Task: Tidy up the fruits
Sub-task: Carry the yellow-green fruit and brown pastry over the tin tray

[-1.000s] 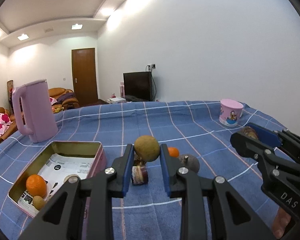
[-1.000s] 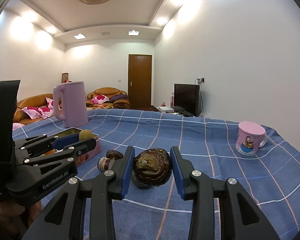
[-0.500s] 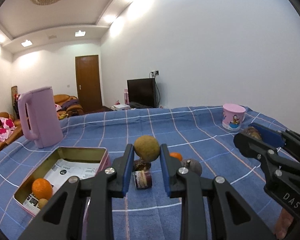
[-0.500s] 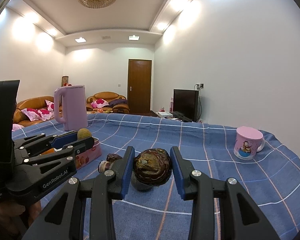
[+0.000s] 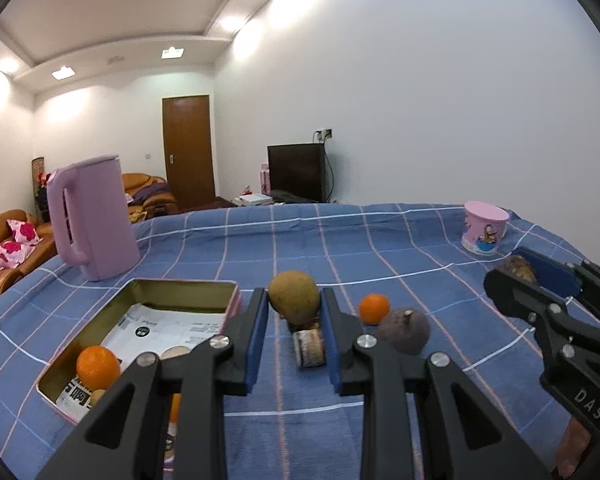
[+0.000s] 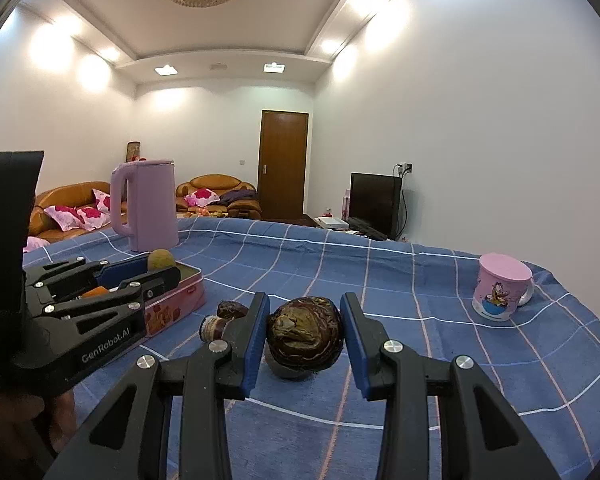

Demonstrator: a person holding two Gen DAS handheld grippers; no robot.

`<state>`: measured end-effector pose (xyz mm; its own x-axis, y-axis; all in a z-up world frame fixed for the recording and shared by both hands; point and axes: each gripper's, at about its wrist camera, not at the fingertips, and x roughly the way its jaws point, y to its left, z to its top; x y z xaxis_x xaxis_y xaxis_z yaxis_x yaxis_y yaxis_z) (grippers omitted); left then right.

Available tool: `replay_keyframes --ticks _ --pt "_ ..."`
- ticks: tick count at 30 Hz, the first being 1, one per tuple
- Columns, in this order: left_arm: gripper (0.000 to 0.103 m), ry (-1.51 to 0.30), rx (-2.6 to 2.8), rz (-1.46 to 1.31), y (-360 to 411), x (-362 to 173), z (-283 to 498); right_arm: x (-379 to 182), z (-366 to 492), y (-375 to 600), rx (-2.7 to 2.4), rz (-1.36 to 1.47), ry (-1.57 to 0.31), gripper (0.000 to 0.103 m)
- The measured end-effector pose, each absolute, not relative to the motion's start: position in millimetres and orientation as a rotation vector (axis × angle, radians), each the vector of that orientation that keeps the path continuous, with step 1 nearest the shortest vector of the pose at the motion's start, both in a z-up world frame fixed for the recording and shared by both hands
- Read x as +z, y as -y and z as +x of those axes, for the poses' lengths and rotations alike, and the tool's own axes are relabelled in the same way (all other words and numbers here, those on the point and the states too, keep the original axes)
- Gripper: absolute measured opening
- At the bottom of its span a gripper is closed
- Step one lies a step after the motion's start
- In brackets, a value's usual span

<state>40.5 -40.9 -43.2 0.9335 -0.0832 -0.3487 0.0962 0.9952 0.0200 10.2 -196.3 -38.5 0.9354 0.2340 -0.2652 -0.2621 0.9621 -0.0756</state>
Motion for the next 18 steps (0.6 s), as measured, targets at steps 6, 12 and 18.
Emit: replay_keyframes --ticks 6,12,18 --pt "0.028 -0.384 -0.063 0.021 23.2 -44.0 45.2 -38.6 16.2 183.5 0.278 -0.130 -0.269 0.039" --pt "0.028 -0.399 -0.041 0.014 8.9 -44.5 46.6 -35.7 24.4 168.8 0.311 -0.134 -0.277 0.039" --pt "0.028 -0.411 -0.017 0.009 -5.3 -43.8 49.6 -32.3 33.3 149.1 0.349 -0.154 -0.282 0.039"
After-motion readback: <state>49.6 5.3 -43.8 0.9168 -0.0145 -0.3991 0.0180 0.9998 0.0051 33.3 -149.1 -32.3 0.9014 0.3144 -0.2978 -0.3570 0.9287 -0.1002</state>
